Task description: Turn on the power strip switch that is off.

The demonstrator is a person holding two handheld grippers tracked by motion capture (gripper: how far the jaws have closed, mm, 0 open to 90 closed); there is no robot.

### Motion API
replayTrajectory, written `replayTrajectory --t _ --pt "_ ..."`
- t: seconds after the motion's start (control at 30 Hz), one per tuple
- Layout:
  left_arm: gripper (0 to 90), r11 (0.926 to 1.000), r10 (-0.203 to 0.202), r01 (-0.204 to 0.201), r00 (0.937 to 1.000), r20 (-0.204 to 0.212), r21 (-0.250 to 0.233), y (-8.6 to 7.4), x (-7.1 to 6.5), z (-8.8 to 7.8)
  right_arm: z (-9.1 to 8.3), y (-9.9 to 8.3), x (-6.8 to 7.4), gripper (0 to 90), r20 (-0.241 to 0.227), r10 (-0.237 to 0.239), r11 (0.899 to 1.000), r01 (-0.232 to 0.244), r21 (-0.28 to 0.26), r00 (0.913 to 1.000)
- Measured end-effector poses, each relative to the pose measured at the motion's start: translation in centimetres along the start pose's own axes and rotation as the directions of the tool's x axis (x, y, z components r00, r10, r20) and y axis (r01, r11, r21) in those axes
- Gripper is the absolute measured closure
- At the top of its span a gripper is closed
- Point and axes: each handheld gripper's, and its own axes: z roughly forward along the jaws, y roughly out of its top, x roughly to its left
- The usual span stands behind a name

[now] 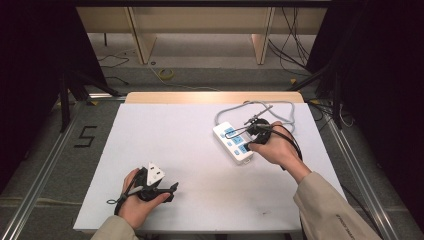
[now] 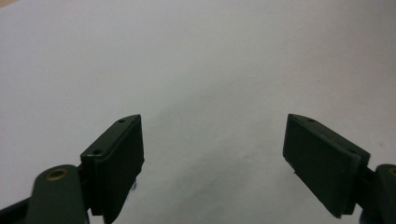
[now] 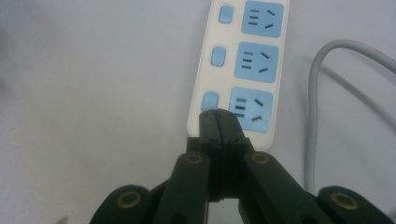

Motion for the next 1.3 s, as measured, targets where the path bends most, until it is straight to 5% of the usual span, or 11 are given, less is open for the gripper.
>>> replayTrajectory --t 1.3 --pt "20.2 1.0 -0.003 0.003 1.0 -0.006 -0.001 -0.2 0.1 -0.2 1.6 2.6 -0.1 90.0 -0.003 0.003 0.998 -0.003 0.066 1.0"
